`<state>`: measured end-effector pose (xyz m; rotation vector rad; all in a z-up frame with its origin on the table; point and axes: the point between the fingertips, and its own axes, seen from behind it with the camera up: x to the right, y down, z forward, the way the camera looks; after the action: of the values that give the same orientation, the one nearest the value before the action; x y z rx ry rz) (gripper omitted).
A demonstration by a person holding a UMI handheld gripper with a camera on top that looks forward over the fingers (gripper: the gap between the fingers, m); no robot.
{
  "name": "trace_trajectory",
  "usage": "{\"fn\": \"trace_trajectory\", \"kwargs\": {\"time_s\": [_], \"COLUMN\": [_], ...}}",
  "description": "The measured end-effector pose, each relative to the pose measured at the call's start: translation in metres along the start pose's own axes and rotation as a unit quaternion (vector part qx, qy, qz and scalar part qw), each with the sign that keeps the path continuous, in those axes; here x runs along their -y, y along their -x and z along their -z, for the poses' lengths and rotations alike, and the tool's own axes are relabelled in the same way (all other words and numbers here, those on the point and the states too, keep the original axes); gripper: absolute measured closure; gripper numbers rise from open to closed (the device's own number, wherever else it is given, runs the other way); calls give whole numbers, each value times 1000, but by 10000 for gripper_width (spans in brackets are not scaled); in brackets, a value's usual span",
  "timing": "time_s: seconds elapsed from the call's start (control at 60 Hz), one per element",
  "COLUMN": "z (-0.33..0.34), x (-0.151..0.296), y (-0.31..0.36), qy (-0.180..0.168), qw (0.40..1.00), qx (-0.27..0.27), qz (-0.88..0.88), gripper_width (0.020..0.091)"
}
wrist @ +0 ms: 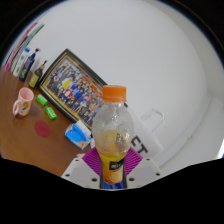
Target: Pour water
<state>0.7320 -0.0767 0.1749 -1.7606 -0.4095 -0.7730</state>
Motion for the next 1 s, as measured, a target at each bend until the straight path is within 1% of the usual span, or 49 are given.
{"fn": "trace_trajectory", "kwargs": {"time_s": [0.117,0.25,0.383,0.467,0.6,0.7,0.8,0.9,1.0], "z": [-28,-52,-74,-86,-100,-108,-110,-106,-99], "x": [73,128,155,159,166,160,160,159,164], "y": [46,111,176,200,221,227,229,228,220], "qy": [-13,-29,-48,-51,-44,-29,-32,-33,-38], "qw": [991,959,903,863,811,811,824,875,938], "qx": [-13,-19,-21,-31,-52,-42,-35,-5,41], "qz": [130,282,427,502,581,582,564,482,342], "gripper_width": [853,854,855,855,855,854,852,854,855]}}
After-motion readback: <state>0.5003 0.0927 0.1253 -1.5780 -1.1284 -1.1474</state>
